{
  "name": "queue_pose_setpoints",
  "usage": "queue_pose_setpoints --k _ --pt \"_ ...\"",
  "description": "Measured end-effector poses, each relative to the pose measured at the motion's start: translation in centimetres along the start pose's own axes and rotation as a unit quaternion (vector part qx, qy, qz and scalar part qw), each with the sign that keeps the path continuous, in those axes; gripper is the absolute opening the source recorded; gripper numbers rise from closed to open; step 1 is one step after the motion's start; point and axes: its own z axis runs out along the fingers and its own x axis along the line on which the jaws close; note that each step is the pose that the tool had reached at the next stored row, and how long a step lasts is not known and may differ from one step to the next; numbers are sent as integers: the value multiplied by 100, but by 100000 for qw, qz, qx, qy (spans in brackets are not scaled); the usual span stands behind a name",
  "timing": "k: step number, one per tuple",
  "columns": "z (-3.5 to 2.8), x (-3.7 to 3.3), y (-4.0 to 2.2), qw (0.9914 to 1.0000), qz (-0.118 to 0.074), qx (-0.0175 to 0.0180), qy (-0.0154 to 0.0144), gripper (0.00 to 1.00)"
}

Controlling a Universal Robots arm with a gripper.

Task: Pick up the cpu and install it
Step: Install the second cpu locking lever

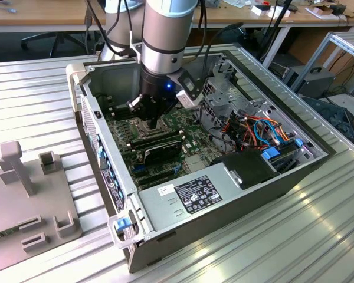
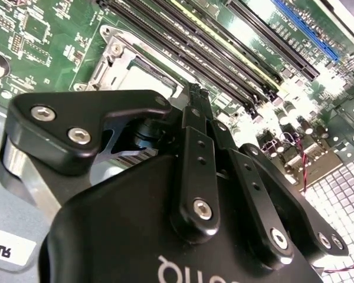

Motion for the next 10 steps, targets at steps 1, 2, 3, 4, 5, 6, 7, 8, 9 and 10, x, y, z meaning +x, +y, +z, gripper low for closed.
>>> queue_pose_setpoints --k 1,2,3,4,5,6,7,8,9,10 --pt "4 12 0 100000 15 9 6 11" --pt "10 23 1 100000 34 11 9 11" --pt "16 29 2 100000 50 6 2 11" --pt "18 33 2 100000 62 9 4 11" --pt "18 33 2 100000 54 13 7 11" --pt "18 33 2 100000 51 16 8 11" --pt "19 33 2 100000 51 13 8 11" --pt "19 34 2 100000 57 8 3 11" --pt "19 34 2 100000 61 6 2 11" --pt "20 34 2 100000 60 10 5 11"
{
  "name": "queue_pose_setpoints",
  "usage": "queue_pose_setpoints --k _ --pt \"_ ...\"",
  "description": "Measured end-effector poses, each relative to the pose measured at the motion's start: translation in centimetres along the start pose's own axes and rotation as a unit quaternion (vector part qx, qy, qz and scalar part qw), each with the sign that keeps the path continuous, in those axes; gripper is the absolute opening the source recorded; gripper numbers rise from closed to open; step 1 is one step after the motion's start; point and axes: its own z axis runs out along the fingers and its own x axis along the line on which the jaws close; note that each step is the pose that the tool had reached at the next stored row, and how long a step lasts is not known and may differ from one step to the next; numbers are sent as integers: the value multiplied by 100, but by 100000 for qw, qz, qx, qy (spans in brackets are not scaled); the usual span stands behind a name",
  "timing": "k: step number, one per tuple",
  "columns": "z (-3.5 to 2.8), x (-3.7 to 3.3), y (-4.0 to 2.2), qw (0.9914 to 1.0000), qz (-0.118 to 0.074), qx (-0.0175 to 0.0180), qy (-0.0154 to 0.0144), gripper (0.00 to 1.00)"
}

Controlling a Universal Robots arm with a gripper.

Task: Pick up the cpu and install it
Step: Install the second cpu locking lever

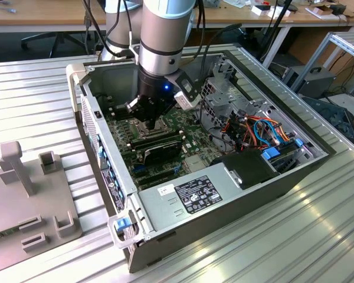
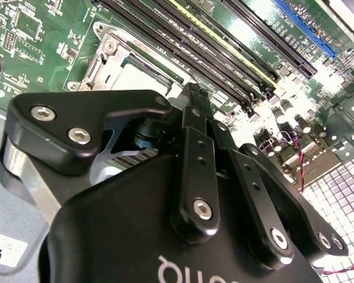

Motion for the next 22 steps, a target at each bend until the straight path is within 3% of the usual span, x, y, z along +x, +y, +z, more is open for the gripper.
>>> queue_pose_setpoints --k 6,22 --pt "88 3 -1 100000 -2 -8 -11 11" --pt "140 9 -2 100000 -3 -4 -3 11"
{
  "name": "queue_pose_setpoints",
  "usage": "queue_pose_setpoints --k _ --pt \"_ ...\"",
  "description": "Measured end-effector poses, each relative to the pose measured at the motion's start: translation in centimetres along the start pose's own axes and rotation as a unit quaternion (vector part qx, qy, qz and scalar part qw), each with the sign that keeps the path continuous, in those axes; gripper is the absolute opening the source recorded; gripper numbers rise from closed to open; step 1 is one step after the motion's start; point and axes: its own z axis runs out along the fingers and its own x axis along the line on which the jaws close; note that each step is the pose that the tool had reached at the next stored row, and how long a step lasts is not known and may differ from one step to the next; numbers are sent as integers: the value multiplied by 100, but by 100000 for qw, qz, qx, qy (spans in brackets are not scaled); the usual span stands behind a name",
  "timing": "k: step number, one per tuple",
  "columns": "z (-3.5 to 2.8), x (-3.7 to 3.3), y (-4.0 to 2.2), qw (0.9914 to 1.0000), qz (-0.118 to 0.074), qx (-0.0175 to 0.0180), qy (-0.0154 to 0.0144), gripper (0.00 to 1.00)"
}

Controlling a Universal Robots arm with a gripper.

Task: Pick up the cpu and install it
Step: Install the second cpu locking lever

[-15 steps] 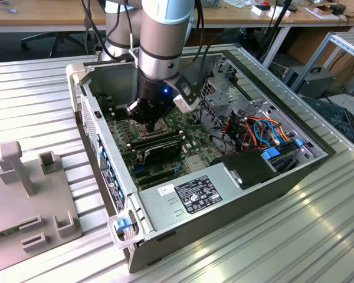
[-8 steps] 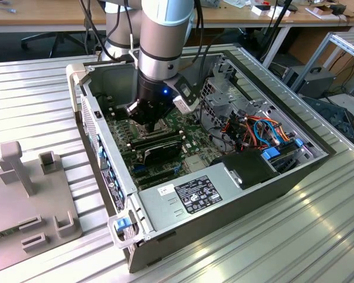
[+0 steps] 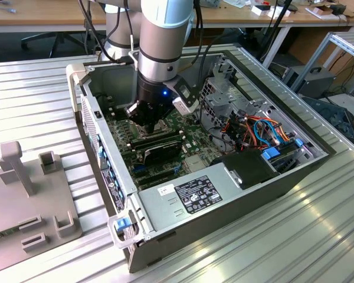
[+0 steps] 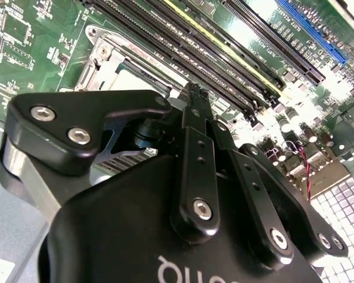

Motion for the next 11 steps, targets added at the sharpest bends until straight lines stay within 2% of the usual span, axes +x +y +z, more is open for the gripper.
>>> queue_pose_setpoints --k 11 --pt "24 5 0 100000 13 8 -10 11"
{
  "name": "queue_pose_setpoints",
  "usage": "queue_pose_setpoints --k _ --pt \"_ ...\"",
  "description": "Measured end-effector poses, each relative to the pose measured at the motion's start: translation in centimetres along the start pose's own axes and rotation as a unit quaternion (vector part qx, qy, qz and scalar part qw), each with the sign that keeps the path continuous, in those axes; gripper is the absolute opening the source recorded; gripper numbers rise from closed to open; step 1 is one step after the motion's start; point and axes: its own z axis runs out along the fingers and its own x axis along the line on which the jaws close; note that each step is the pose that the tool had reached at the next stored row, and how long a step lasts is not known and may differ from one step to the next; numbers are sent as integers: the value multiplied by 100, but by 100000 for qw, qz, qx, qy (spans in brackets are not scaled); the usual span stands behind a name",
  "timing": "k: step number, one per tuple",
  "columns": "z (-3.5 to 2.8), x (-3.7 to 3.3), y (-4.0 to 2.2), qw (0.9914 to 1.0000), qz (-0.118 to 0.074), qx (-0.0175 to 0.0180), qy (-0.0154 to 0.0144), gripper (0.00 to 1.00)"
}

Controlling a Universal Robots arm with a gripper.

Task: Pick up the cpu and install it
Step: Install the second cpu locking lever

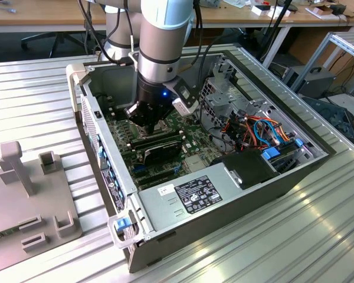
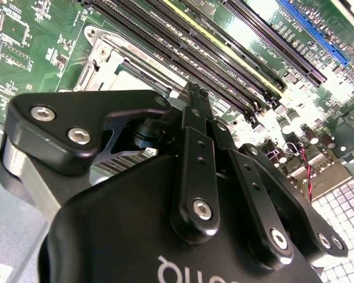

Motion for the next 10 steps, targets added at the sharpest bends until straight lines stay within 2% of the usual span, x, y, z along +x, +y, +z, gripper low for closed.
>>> queue_pose_setpoints --k 10 --pt "50 26 0 100000 -17 19 21 11"
